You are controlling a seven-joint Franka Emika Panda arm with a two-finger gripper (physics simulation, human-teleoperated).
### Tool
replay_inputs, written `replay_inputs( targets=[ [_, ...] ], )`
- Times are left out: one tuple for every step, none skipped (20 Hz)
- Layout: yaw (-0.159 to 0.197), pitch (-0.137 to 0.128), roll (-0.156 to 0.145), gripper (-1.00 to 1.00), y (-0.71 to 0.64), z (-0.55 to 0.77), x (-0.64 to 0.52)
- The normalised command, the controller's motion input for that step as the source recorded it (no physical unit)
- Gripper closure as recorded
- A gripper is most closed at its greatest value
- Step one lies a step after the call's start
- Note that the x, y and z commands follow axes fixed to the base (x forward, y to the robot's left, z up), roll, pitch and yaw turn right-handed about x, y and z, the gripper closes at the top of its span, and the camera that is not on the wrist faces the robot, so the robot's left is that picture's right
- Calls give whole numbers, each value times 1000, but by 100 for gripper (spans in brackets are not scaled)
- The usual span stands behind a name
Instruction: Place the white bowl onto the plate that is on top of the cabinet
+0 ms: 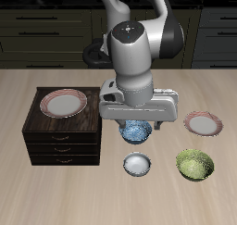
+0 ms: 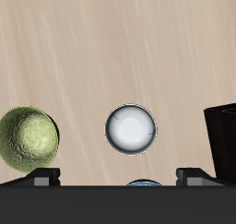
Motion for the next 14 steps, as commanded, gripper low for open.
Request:
replay_inputs(
  targets=[
    [-22, 51, -29, -100, -70, -358, 77],
    [2, 40, 11, -100, 60, -334, 34],
    [84, 11, 0, -100, 38, -315, 63],
    [-47, 69, -29, -100, -51, -351, 69],
    [-23, 28, 8, -100, 50, -258, 69],
    [50, 22, -2, -100, 46, -295, 57],
    [-31, 53, -14, -100, 64, -293, 82],
    [0, 0, 0, -100, 10, -1, 2],
    [14, 25, 26, -100, 113, -244, 4],
    [12, 29, -14, -100, 74, -234, 56],
    [-47, 48, 23, -100, 162, -257, 3],
    [42, -14, 12, -100, 110, -89, -20],
    [23, 42, 18, -100, 199, -288, 72],
    [-27, 26, 34, -100, 177, -197, -17]
  ],
)
